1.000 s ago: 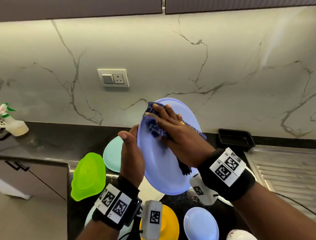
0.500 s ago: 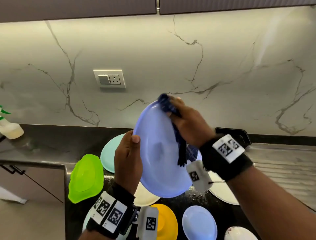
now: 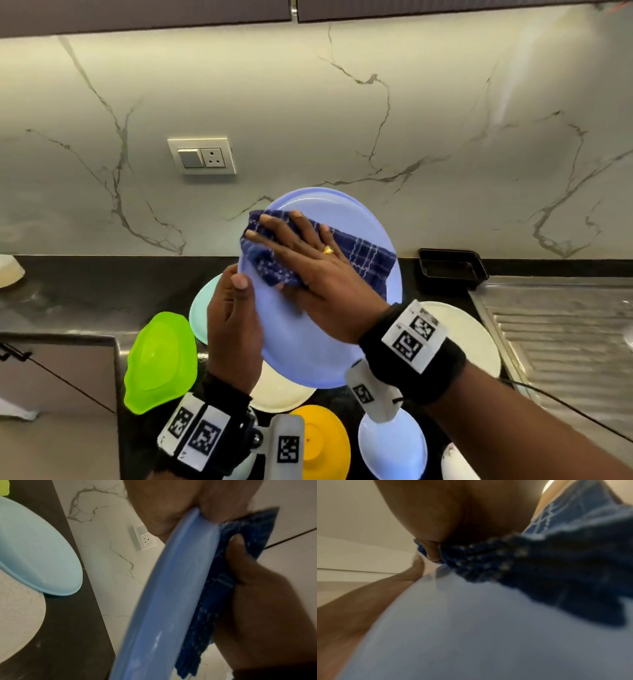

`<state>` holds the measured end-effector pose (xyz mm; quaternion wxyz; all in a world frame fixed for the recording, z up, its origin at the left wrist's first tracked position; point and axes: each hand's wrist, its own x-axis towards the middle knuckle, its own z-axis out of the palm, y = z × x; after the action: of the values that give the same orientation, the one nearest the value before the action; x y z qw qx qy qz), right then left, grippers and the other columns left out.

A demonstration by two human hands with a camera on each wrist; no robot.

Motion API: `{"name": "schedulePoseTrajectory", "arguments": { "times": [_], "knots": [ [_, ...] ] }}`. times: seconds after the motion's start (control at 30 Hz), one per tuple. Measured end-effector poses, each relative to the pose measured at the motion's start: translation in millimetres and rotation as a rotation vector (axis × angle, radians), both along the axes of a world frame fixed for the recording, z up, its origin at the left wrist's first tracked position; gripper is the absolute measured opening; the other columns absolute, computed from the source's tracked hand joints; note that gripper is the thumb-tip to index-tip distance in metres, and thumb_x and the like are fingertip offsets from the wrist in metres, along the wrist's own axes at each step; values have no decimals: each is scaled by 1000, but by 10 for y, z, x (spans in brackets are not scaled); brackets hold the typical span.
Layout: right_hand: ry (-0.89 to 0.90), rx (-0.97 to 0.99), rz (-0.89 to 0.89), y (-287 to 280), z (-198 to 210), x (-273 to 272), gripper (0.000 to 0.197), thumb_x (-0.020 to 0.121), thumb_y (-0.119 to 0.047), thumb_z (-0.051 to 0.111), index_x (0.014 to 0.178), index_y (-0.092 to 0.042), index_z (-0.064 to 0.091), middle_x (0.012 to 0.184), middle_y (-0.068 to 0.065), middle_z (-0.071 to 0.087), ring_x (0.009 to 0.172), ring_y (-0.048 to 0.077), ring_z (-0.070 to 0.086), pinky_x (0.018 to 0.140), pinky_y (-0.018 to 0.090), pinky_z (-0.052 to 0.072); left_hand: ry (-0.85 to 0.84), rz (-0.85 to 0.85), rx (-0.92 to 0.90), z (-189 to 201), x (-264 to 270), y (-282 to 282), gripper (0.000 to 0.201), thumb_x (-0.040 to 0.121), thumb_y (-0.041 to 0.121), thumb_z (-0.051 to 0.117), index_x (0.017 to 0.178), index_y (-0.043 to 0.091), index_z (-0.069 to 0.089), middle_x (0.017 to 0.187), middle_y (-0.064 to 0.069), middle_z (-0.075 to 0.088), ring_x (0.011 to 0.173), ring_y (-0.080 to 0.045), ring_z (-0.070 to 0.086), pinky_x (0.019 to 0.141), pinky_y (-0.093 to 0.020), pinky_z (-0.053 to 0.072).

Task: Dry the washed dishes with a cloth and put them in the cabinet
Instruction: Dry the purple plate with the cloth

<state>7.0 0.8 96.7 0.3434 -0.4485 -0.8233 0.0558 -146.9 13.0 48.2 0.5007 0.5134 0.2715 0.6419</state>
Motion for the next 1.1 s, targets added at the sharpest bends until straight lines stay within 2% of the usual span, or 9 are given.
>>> {"name": "schedulePoseTrajectory", "arguments": {
  "times": [0.1,0.27,0.37,0.47,0.57,0.7,0.87,0.97,1.1],
  "knots": [
    [196,-97,-40,236,-1,311,62,98,-32,43,148,-53,14,160,-30,5,149,-4,-6,121,35,-4,37,40,-27,16,-93,-28,45,85,69,64,90,24,63,92,-14,58,88,-28,49,77,-49,39],
    [637,-380,-193,400,-197,688,59,90,-51,49,148,-42,39,148,-9,46,139,10,41,117,52,30,9,11,-33,18,-193,-42,34,90,61,60,81,28,62,84,-3,56,84,-26,45,75,-42,39],
    [400,-281,-199,264,-234,434,63,94,-47,42,145,-64,9,162,-25,11,152,10,7,122,55,4,-40,-42,-99,27,-122,-41,40,83,65,69,84,26,60,94,-12,55,94,-28,47,84,-49,42],
    [16,-127,-80,10,-261,-59,72,96,-45,39,139,-67,-14,154,-36,-20,151,11,-15,120,58,-3,-59,-16,-96,72,-41,-12,46,91,61,63,101,17,59,110,-17,64,110,-30,58,101,-56,46],
    [-108,-142,24,-150,-311,-200,69,104,-38,42,148,-55,-8,158,-30,-18,148,8,-25,119,51,-13,-79,3,-110,98,-77,32,49,106,47,33,116,6,57,116,-12,71,112,-28,67,96,-45,56],
    [-12,-203,-82,106,-299,203,63,96,-48,33,140,-63,-10,152,-39,-18,144,-5,-23,121,48,-8,-135,-14,-168,76,-213,45,67,85,68,67,119,11,56,128,-28,56,125,-43,52,111,-66,34],
    [390,-432,-244,313,-291,604,59,106,-33,42,135,-60,-1,161,-26,-10,144,-3,-16,120,56,-9,-169,-42,-167,74,-210,22,59,87,66,64,114,13,59,125,-20,57,118,-40,52,107,-78,29],
    [111,-277,-177,180,-313,260,61,97,-49,34,140,-61,-8,154,-33,-21,151,14,-16,120,59,-4,-142,-43,-155,120,-142,-2,61,88,62,67,119,12,51,122,-18,53,116,-35,47,109,-77,22],
    [-181,-124,-26,-158,-381,-218,67,98,-50,32,148,-55,-14,158,-27,-25,150,17,-25,118,57,-11,-118,45,-174,234,-84,-4,68,93,53,55,133,-2,50,133,-23,62,122,-38,61,102,-54,52]
  ]
}}
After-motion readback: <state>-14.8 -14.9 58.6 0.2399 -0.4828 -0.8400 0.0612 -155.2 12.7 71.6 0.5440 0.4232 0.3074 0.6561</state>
